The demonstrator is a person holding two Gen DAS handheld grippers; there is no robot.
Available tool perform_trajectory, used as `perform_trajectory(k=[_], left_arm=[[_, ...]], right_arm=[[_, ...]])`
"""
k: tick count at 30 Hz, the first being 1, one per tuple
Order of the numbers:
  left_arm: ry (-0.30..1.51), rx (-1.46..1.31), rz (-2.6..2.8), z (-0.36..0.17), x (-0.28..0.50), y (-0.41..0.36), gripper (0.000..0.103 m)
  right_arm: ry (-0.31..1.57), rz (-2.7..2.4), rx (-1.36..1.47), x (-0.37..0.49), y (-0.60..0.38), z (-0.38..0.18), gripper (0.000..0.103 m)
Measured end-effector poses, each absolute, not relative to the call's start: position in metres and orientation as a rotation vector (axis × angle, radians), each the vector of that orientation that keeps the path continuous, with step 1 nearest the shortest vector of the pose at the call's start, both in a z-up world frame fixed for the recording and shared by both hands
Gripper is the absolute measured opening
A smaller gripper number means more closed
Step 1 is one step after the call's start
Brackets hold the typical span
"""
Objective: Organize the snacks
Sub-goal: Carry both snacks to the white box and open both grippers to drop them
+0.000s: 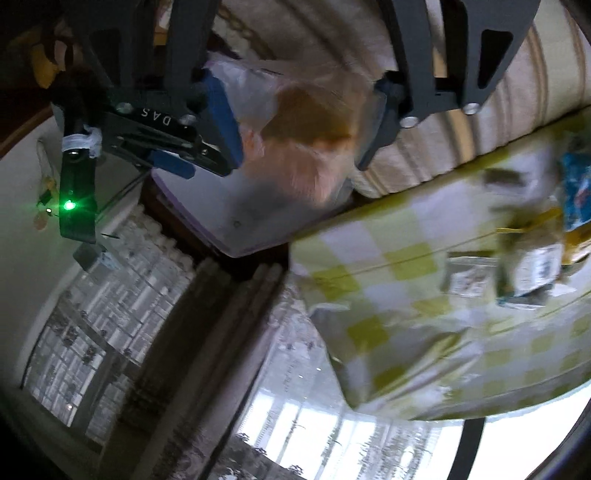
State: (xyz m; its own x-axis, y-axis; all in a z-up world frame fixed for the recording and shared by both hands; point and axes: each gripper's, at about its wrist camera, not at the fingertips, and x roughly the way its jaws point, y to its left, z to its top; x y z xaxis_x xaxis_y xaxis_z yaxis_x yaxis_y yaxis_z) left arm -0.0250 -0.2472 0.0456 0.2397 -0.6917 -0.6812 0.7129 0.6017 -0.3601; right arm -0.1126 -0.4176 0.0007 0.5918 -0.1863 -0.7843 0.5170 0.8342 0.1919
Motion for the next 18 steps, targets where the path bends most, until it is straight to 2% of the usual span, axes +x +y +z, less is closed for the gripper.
perform_trajectory(k=[1,2,12,18], left_arm=[[0.91,0.033,-0.957,0.046,-0.026,-0.249,0.072],[0.899,0.043,-0.946,0.046,-0.028,-0.247,0.075],[0.92,-0.028,-0.854,0.038,-0.018,-0.203,0.076],[0.891,-0.088,-0.749,0.036,-0.017,-0.149,0.076]], right_arm=[[0.83,-0.442,0.424,-0.115,-0.42,0.003,0.085],[0.817,-0.452,0.42,-0.115,-0.42,0.006,0.086],[0.82,-0.403,0.39,-0.106,-0.406,0.005,0.086],[0.827,-0.331,0.369,-0.094,-0.377,0.006,0.086]])
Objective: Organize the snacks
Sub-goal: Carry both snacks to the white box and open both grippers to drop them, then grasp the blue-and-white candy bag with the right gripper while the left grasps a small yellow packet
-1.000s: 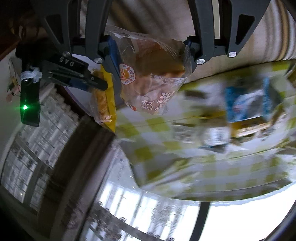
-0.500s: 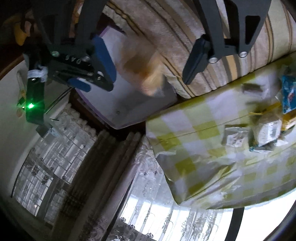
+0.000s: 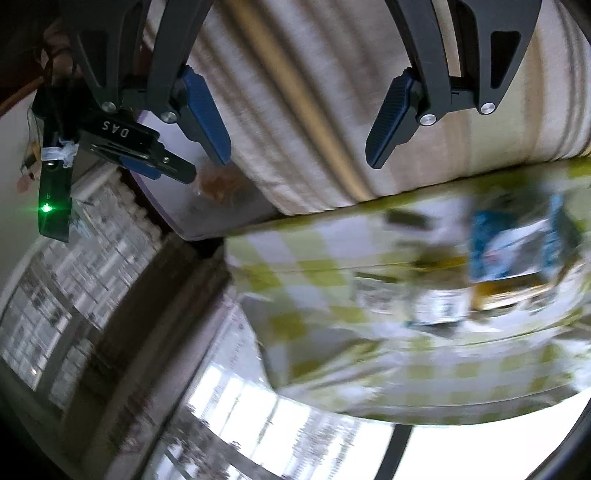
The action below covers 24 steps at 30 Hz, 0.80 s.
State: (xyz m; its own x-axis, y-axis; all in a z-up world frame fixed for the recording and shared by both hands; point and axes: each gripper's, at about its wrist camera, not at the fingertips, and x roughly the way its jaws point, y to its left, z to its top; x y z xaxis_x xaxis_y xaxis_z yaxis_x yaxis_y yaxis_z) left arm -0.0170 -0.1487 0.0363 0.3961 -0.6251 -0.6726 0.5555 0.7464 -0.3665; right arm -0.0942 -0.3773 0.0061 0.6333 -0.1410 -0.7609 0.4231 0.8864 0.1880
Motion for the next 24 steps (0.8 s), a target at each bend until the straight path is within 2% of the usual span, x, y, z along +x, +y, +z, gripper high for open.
perform_trajectory(k=[15,19,21,24], left_arm=[[0.832,-0.303,-0.321,0.013,0.015,0.034,0.075],[0.828,-0.334,-0.243,0.012,0.025,0.062,0.072],[0.84,-0.346,-0.208,0.009,0.033,0.071,0.065],[0.87,-0.336,-0.164,0.006,0.048,0.083,0.064]], right_arm=[[0.869,-0.082,0.14,-0.041,-0.266,0.014,0.086],[0.873,-0.04,0.109,-0.022,-0.241,0.014,0.086],[0.872,-0.026,0.096,-0.015,-0.231,0.014,0.086],[0.867,0.006,0.082,-0.002,-0.214,0.014,0.087]])
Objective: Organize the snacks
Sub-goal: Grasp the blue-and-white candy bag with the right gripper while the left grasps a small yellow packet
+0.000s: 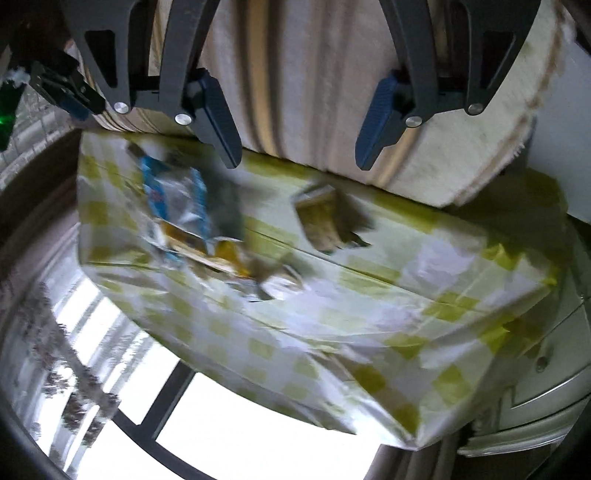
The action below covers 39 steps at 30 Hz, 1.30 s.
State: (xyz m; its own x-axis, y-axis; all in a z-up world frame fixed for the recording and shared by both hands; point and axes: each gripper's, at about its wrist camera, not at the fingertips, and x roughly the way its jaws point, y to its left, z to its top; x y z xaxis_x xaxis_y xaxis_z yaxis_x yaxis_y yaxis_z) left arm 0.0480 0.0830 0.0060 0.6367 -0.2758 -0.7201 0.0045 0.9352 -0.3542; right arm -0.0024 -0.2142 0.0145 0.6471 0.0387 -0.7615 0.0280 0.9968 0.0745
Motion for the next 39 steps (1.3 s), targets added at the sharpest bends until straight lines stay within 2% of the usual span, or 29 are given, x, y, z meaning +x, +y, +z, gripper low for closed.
perform_trajectory(k=[10,14,17,18,24,29,35,37,39], left_arm=[[0.987,-0.379,-0.098,-0.012,0.11,0.089,0.064],[1.003,-0.316,-0.073,-0.014,0.127,0.079,0.064],[1.021,-0.248,-0.051,-0.02,0.136,0.068,0.038],[1.024,-0.242,-0.05,-0.02,0.138,0.067,0.035],[0.998,-0.231,-0.062,-0.021,0.137,0.064,0.03],[0.985,-0.236,-0.067,-0.02,0.133,0.064,0.029],[0.974,-0.236,-0.07,-0.02,0.133,0.064,0.028],[0.969,-0.239,-0.073,-0.02,0.131,0.064,0.027],[0.966,-0.241,-0.078,-0.019,0.131,0.064,0.025]], right_arm=[[0.862,0.038,0.121,0.039,-0.181,0.019,0.087],[0.861,0.033,0.125,0.059,-0.168,0.019,0.089],[0.864,0.024,0.112,0.074,-0.157,0.017,0.09],[0.867,0.022,0.107,0.077,-0.156,0.016,0.09],[0.905,0.011,0.103,0.1,-0.143,0.007,0.091],[0.916,0.018,0.082,0.112,-0.129,0.004,0.097],[0.954,0.008,0.004,0.124,-0.111,-0.007,0.096],[0.951,0.014,0.021,0.123,-0.113,-0.008,0.084],[0.934,0.013,0.03,0.121,-0.115,-0.006,0.079]])
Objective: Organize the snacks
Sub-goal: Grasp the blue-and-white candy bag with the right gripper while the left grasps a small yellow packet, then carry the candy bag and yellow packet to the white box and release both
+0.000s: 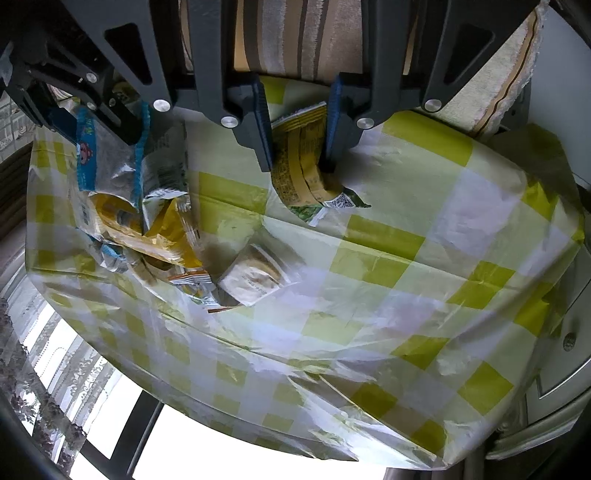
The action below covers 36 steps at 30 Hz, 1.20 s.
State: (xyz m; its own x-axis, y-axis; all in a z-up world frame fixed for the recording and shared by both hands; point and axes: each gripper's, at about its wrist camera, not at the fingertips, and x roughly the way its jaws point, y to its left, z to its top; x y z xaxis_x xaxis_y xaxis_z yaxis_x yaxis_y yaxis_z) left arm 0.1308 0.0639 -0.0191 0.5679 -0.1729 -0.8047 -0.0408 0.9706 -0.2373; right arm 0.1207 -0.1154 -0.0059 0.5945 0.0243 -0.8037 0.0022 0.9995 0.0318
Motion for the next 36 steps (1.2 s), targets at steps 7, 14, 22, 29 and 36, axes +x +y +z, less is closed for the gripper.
perform_trajectory(k=[7,14,22,29,36], left_arm=[[0.931,-0.238,-0.095,-0.011,0.123,0.061,0.019],[0.913,-0.23,-0.111,-0.006,0.115,0.056,0.018],[0.904,-0.246,-0.139,-0.004,0.103,0.049,0.018],[0.89,-0.247,-0.159,-0.001,0.093,0.045,0.018],[0.869,-0.237,-0.185,0.004,0.081,0.037,0.018]], right_arm=[[0.91,0.052,0.072,0.112,-0.122,-0.002,0.071],[0.888,0.078,0.125,0.103,-0.134,0.002,0.033],[0.907,0.148,0.157,0.091,-0.142,0.001,0.024],[0.86,0.223,0.204,0.071,-0.151,0.009,0.016],[0.827,0.211,0.243,0.05,-0.171,0.02,0.013]])
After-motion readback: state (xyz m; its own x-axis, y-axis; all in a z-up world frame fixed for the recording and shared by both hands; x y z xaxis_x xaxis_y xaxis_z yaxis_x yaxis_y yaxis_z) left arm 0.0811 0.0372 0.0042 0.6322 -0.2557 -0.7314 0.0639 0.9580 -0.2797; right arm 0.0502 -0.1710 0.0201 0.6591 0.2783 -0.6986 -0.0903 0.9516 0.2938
